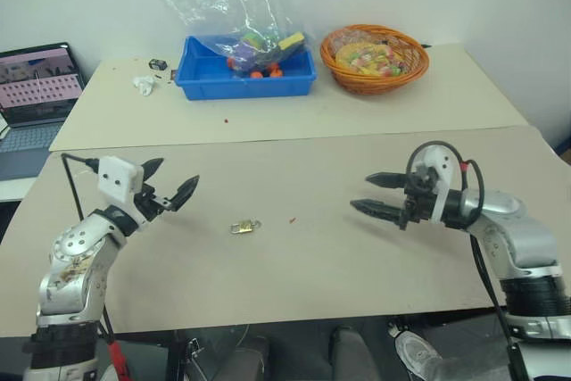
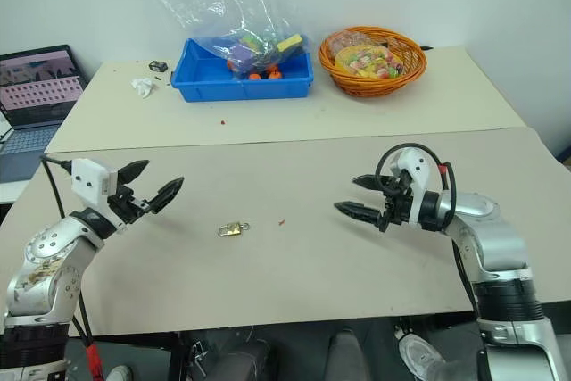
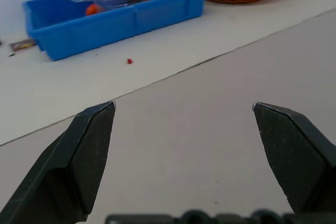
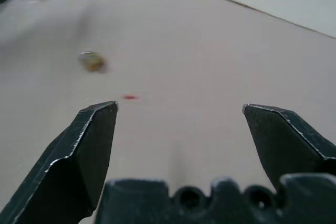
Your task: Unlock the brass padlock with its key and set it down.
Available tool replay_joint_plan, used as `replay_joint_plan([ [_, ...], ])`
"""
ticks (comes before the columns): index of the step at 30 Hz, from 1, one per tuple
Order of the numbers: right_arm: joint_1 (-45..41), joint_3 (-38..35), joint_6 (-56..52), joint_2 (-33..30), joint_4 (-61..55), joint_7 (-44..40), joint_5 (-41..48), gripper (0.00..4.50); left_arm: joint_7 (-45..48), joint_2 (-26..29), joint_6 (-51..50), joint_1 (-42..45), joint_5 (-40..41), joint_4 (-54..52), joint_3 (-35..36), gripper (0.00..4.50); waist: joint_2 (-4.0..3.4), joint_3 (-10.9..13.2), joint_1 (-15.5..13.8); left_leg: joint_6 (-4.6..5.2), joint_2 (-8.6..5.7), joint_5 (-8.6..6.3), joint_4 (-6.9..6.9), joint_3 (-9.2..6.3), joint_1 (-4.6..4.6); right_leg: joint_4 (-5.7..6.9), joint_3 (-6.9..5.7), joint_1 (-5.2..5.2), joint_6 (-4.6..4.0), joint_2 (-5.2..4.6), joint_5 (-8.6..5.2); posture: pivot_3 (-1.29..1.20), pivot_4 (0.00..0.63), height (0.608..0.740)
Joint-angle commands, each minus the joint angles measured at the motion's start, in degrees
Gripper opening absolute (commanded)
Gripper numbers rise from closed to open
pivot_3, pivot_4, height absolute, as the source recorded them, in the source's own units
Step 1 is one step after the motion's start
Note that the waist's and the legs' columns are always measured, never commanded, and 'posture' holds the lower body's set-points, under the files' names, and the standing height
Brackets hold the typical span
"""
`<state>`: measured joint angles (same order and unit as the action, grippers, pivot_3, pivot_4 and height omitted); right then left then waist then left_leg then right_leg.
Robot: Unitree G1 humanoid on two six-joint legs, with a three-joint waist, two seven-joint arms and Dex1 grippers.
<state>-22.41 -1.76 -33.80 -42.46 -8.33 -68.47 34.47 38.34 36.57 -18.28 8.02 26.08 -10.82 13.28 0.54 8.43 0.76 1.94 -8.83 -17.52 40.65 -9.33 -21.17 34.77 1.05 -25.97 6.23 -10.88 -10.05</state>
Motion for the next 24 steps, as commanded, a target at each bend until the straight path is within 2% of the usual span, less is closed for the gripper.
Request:
replay_joint_plan([
  [1,-1.71,3.4,-2.36,0.55,-6.88,-4.17,4.3,4.5,7.29,3.95,-1.67,0.48,1.68,-5.65,-3.05,4.47,0.0,0.0,0.01,-0.02,0.09,-0.03,0.0,0.02,0.0,0.0,0.0,0.01,-0.01,0.08,0.01,0.0,0.15,0.74],
  [6,-3.8,8.87,-0.67,2.69,-8.06,-3.29,0.69,4.5,16.77,9.1,-4.0,-2.37,4.58,-10.13,-5.7,4.47,0.01,0.03,0.0,-0.2,0.65,-0.23,0.01,0.31,0.01,0.02,0.04,-0.13,-0.24,0.54,0.15,0.0,0.15,0.74],
  [10,-5.44,9.12,0.47,4.11,-6.05,-2.43,-0.57,4.5,20.03,9.31,5.01,-1.21,-3.09,0.14,-9.13,4.47,-0.05,0.08,-0.12,-0.25,0.73,-0.25,0.0,0.38,0.04,-0.19,0.03,-0.2,-0.35,0.63,0.18,0.0,0.15,0.74],
  [19,-4.49,8.09,2.81,5.38,-1.97,1.88,-3.86,4.5,24.65,2.85,24.34,10.65,-12.37,25.54,-15.19,4.47,-0.01,0.11,-0.79,-0.29,0.79,-0.22,-0.03,0.45,0.0,-0.67,-0.19,-0.18,-0.61,0.71,0.41,0.0,0.15,0.74],
  [24,-4.02,7.1,2.47,5.35,-2.13,3.78,-4.0,4.5,28.22,0.62,27.41,9.99,-12.74,27.03,-17.54,4.47,-0.01,0.11,-0.27,-0.28,0.8,-0.23,-0.02,0.56,0.01,-0.67,-0.19,-0.19,-0.61,0.69,0.44,0.0,0.15,0.74],
])
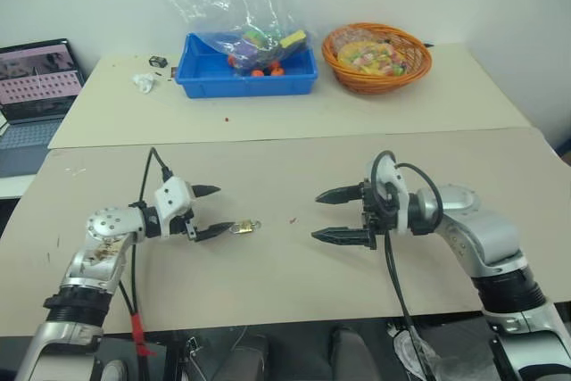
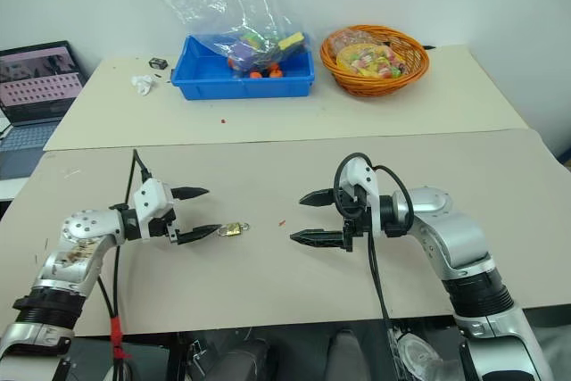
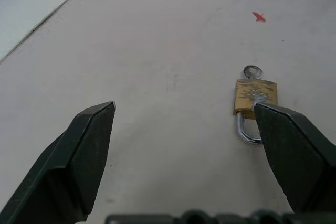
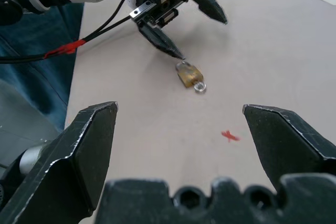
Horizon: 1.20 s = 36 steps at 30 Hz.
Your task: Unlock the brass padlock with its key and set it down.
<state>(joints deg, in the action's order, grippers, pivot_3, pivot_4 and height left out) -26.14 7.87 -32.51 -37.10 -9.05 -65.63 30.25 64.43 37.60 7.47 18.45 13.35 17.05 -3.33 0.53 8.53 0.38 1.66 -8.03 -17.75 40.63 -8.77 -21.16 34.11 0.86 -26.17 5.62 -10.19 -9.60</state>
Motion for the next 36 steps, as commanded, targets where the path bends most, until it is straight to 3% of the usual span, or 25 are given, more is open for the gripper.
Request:
replay_joint_plan([
  [1,-0.22,-2.72,0.95,-0.09,-1.63,1.21,0.35,4.5,2.79,-0.5,1.44,-0.87,0.27,-1.48,-1.21,4.47,0.0,0.0,0.21,0.0,0.0,0.0,0.0,0.0,0.0,0.0,0.0,0.0,0.0,0.0,0.0,0.0,0.15,0.74],
  [11,1.34,-3.39,1.03,-0.39,-2.65,2.98,-0.03,4.5,3.72,-0.99,0.45,0.22,-0.72,1.12,-1.53,4.47,0.0,0.0,0.31,0.0,0.02,0.0,0.01,0.02,0.04,0.03,0.01,0.01,-0.01,0.01,0.02,0.0,0.15,0.74],
  [20,1.27,-4.16,0.35,0.46,-4.24,5.72,0.75,4.5,5.0,-6.65,-1.61,5.79,-3.07,11.0,-5.62,4.47,-0.03,-0.04,-0.56,0.0,-0.01,0.01,0.09,0.01,0.1,0.03,0.01,0.14,0.01,0.0,0.06,0.0,0.15,0.74],
  [31,1.9,-5.54,-0.13,0.5,-5.89,7.71,1.62,4.5,8.07,-5.43,0.2,8.43,-3.78,16.31,-5.85,4.47,-0.09,-0.08,-0.7,0.0,0.01,0.01,0.11,0.04,0.36,0.05,0.03,0.39,0.01,0.01,0.08,0.0,0.15,0.74],
  [32,1.89,-5.57,-0.15,0.56,-5.91,7.83,1.53,4.5,8.19,-5.35,0.31,8.34,-3.76,16.29,-5.79,3.96,-0.09,-0.08,-0.64,0.01,0.01,0.01,0.1,0.04,0.44,0.04,0.03,0.48,0.01,0.01,0.08,0.0,0.15,0.74],
  [34,1.88,-5.62,-0.17,0.69,-5.94,7.96,1.47,4.5,8.37,-5.2,0.28,8.14,-3.69,16.16,-5.67,3.57,-0.09,-0.08,-0.49,0.07,0.03,-0.03,0.07,0.04,0.68,-0.01,0.03,0.74,0.02,0.02,0.07,0.0,0.15,0.74],
  [36,1.79,-5.58,-0.01,0.73,-5.8,8.06,1.33,4.5,8.48,-5.04,0.44,7.8,-3.72,15.85,-5.62,2.75,-0.09,-0.08,-0.42,0.16,0.04,-0.08,0.03,0.06,0.89,-0.04,0.03,0.96,0.05,0.02,0.05,0.0,0.15,0.74],
])
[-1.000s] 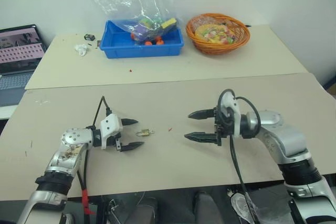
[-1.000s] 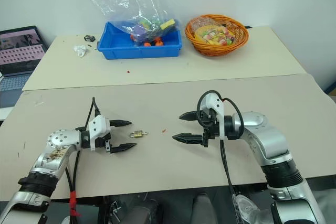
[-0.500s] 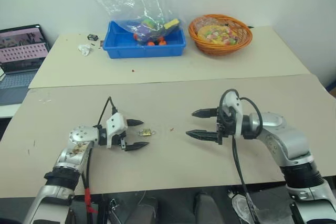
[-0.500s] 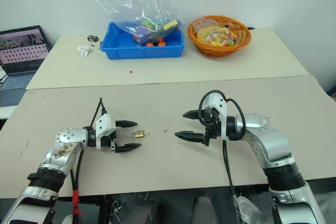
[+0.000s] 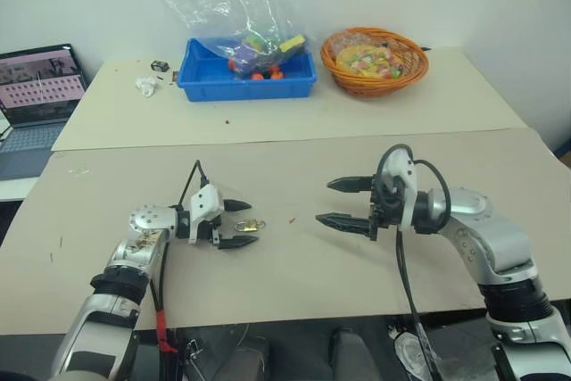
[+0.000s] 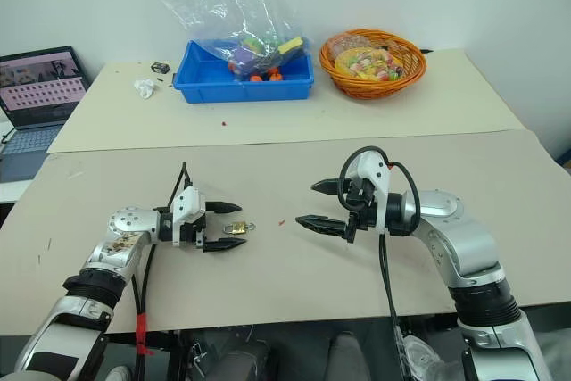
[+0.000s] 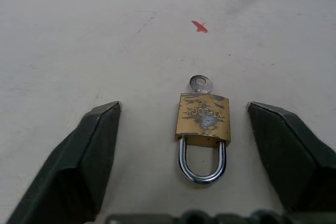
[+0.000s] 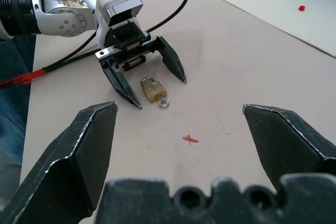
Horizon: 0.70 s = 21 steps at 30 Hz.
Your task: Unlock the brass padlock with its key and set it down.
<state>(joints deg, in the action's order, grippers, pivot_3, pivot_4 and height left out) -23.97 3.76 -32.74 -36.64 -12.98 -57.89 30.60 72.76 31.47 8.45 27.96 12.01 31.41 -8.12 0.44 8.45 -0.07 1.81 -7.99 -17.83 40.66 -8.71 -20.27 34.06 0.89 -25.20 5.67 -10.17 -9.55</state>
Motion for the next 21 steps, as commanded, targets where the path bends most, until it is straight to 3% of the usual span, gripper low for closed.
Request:
replay_joint_plan([
  [1,-0.41,-1.47,0.24,0.28,-1.82,0.39,0.98,4.5,0.19,1.13,-0.51,-1.83,-2.39,1.33,-0.81,2.33,0.0,0.0,0.05,0.01,0.0,-0.01,0.0,0.0,0.02,0.0,0.0,0.02,0.01,0.0,0.0,0.0,0.15,0.74],
  [4,-0.7,-1.31,0.49,0.4,-1.39,0.56,0.77,4.5,-0.21,1.19,-0.82,-2.22,-2.29,0.48,-0.55,1.12,0.0,0.0,0.08,0.01,0.01,0.0,0.0,0.01,0.04,0.01,0.01,0.02,0.01,0.0,0.0,0.0,0.15,0.74],
  [6,-0.9,-1.25,0.44,0.5,-1.19,0.58,0.82,4.5,-0.35,1.26,-0.73,-2.45,-2.39,-0.01,-0.49,0.82,0.0,0.0,0.13,0.0,0.01,0.0,0.0,0.01,0.04,0.01,0.01,0.02,0.01,0.0,0.0,0.0,0.15,0.74],
  [11,-1.64,-0.53,0.48,1.06,-0.52,0.87,0.24,4.5,-2.95,1.36,-0.88,-5.0,-2.64,-5.5,0.01,0.82,0.0,0.0,0.26,0.0,0.01,0.0,0.0,0.02,0.03,0.0,0.02,0.0,0.01,0.0,0.0,0.0,0.15,0.74],
  [18,-3.61,1.88,-4.01,3.12,0.54,4.74,-1.08,4.5,-23.85,-1.98,2.98,-13.26,-9.8,-31.21,4.91,0.82,0.06,0.04,0.12,0.0,0.03,-0.01,-0.03,0.02,-0.07,-0.04,0.06,-0.07,0.0,0.0,0.0,0.0,0.15,0.74],
  [21,-5.45,2.19,-7.92,4.06,1.34,5.86,-0.1,4.5,-27.56,-1.02,13.74,-15.36,-14.35,-36.27,5.05,0.82,0.06,0.05,-0.36,-0.02,0.03,-0.01,-0.03,0.02,-0.08,-0.05,0.05,-0.1,0.0,0.01,0.0,0.0,0.15,0.74],
])
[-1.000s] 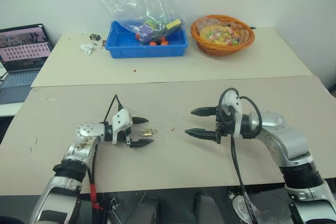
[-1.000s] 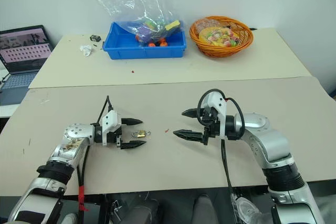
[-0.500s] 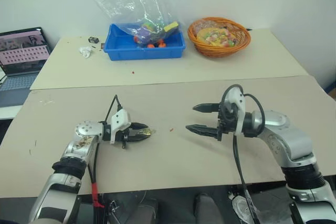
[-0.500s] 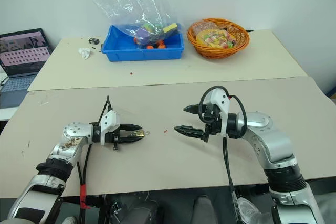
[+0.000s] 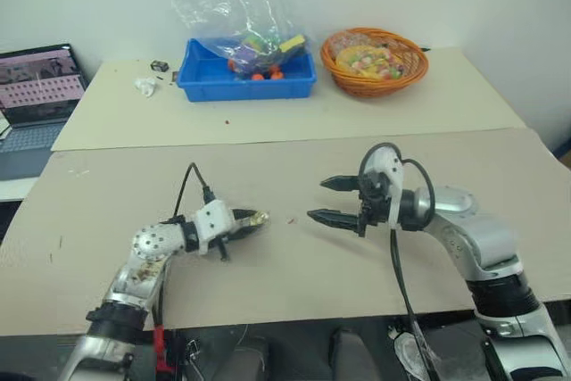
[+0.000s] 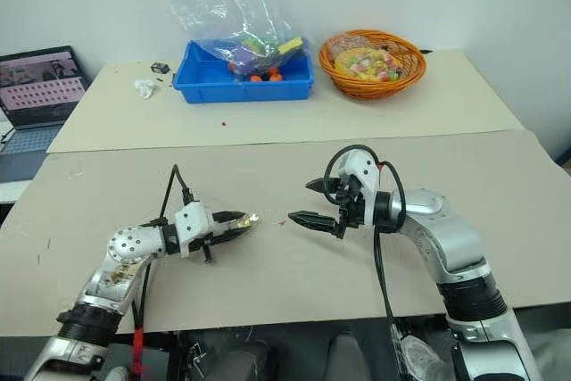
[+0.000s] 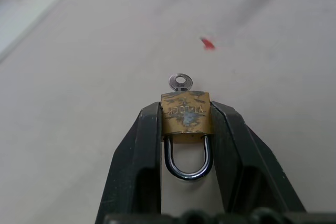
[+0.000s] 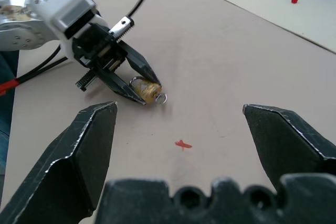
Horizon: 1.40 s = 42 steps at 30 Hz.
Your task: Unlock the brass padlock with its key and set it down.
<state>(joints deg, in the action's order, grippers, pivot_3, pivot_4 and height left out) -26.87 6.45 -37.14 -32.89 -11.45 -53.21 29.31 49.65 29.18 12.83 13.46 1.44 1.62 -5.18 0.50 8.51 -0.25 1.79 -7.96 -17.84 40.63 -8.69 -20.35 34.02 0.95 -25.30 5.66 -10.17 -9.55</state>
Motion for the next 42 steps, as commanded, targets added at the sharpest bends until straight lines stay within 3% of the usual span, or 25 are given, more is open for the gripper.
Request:
replay_joint_plan([
  [1,-3.18,-0.32,-4.84,0.45,0.14,1.37,1.38,4.5,-4.93,1.62,10.68,-1.24,-4.38,-7.07,1.9,0.82,-0.01,0.0,-0.2,0.0,-0.01,0.0,-0.01,0.01,0.0,0.0,0.01,0.0,0.0,0.0,0.0,0.0,0.15,0.74],
  [5,-6.51,-0.07,-12.81,1.42,2.46,1.08,4.34,4.5,-8.05,3.58,19.32,-2.19,-9.35,-7.87,1.1,0.82,-0.01,0.0,-0.16,0.0,0.01,0.0,-0.11,0.08,0.02,-0.02,0.04,-0.03,0.0,0.0,0.0,0.0,0.15,0.74],
  [13,-12.73,-0.06,-22.31,3.48,6.67,0.38,8.04,4.5,-10.56,4.78,22.92,-2.46,-11.84,-8.32,-0.41,0.82,-0.02,0.0,-0.29,-0.01,0.01,0.01,-0.36,0.1,-0.02,-0.02,0.04,-0.17,-0.01,0.0,0.0,0.0,0.15,0.74],
  [22,-12.62,3.6,-22.91,3.59,6.8,0.2,6.64,4.5,-12.15,5.59,23.41,-1.9,-13.62,-8.72,-0.76,0.82,-0.02,0.01,-0.16,-0.01,0.01,0.01,-0.43,0.12,-0.03,0.0,0.04,-0.22,-0.01,0.0,0.0,0.0,0.15,0.74],
  [42,-15.28,2.63,-28.31,5.94,5.01,0.62,9.75,4.5,-12.1,6.5,23.72,-1.09,-13.23,-8.52,-2.48,0.82,-0.02,0.0,0.51,-0.05,0.03,0.04,-0.4,0.3,-0.5,0.06,0.03,-0.86,-0.05,-0.01,0.04,0.0,0.15,0.74],
])
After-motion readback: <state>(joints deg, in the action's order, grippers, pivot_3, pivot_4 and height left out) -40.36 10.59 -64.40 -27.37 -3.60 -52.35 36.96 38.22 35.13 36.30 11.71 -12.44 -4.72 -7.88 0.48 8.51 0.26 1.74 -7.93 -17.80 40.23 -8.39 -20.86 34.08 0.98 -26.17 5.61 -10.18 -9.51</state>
